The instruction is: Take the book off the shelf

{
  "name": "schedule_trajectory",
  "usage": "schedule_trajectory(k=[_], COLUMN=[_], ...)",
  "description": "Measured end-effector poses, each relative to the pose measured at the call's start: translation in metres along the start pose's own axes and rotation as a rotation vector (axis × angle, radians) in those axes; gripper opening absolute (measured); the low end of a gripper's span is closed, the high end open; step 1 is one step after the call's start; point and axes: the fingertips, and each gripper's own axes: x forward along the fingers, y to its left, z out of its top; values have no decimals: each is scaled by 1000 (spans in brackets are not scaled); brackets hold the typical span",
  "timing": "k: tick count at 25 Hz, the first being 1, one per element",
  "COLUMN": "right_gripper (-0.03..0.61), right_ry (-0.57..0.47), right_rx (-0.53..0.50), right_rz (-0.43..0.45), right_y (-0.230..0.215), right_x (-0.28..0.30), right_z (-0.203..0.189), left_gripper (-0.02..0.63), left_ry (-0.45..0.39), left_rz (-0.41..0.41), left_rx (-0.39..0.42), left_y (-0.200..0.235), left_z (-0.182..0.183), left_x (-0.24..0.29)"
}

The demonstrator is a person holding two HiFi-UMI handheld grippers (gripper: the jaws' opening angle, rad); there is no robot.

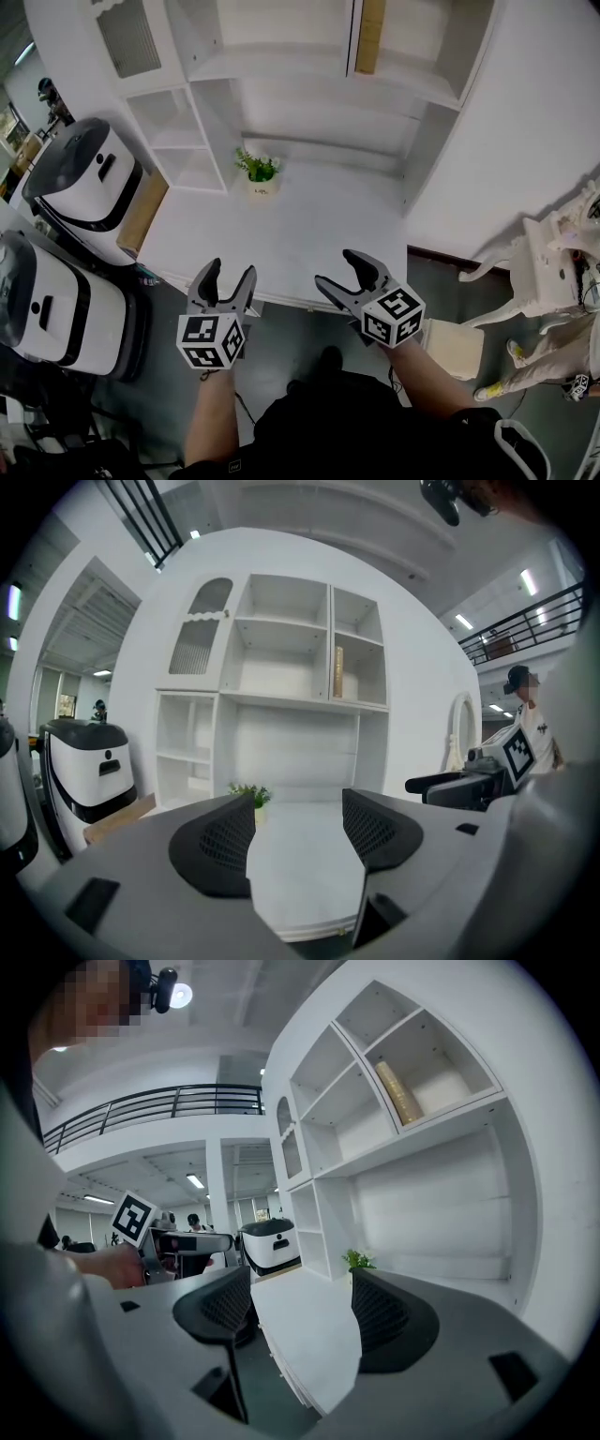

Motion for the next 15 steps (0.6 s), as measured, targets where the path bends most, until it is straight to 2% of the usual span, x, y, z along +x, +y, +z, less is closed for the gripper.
schedule_trajectory(k=[6,15], right_gripper=[345,345], right_ry=[-19,-5], right_rx=[17,10], right_rz=[11,-7], right_y=[-49,-95], right_x=[13,31], right_z=[16,22], left_gripper=[301,301], left_ry=[-5,13], left_rz=[-5,-30], left_rx=[12,14], left_y=[-13,-25], left_z=[24,28], left_x=[52,108])
